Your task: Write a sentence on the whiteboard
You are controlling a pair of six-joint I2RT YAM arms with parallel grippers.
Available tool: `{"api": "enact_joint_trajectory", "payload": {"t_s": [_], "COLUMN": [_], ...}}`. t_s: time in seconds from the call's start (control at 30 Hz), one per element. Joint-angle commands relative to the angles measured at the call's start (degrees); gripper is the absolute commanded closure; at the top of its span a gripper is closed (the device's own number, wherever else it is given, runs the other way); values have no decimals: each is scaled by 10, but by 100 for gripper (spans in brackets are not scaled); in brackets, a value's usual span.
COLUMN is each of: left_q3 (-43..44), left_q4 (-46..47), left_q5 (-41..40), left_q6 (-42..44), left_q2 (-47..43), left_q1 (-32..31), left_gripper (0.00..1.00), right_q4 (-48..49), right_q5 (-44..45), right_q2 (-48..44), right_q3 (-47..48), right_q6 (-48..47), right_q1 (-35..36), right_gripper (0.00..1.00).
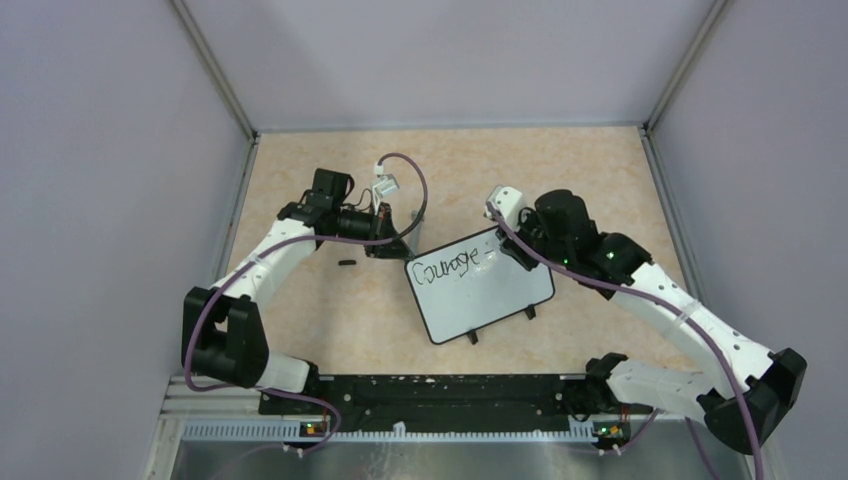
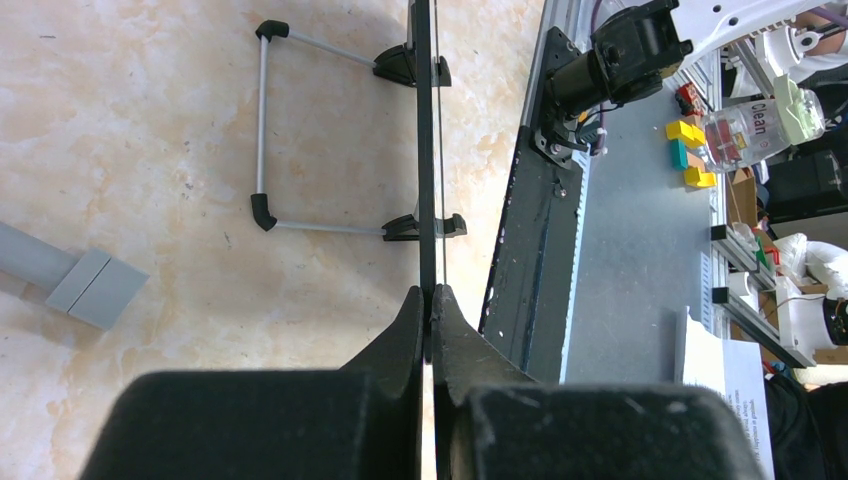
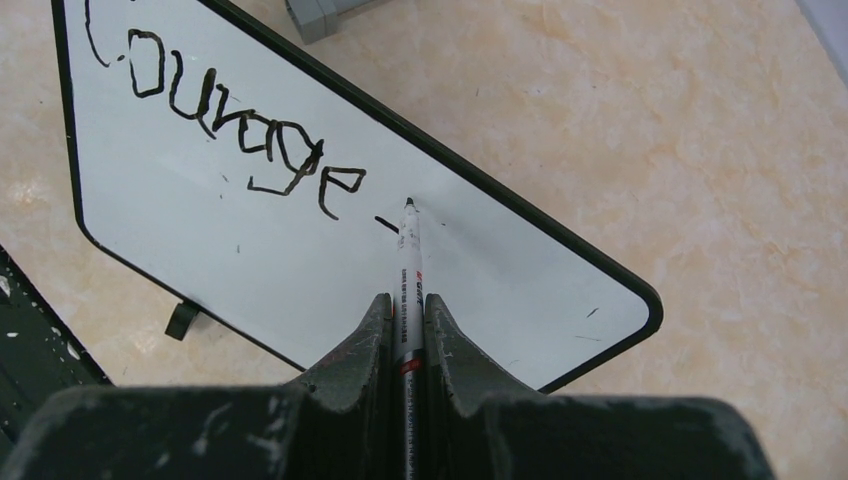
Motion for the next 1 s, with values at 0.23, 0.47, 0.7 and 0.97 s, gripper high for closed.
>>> {"api": "enact_joint_trajectory", "payload": {"t_s": [0.23, 0.47, 0.7, 0.97], "left_q3": [-13, -13, -11, -8], "left_q4": [-8, -8, -8, -9], "left_q5": [-2, -6, -5, -2], "left_q6": [9, 9, 9, 8], "left_q2": [-9, -11, -8, -5], "left_q1": [-5, -5, -5, -5], "left_gripper": [100, 100, 100, 100], "right_q4": [12, -2, -15, -11], "right_q5": [6, -1, 26, 33], "right_q2": [-10, -19, -28, -32], "right_q3": [-24, -38, -35, -10], "right_q6": [-2, -6, -16, -10], "right_q1": [-7, -6, -6, -11], "right_gripper": [100, 100, 100, 100]}}
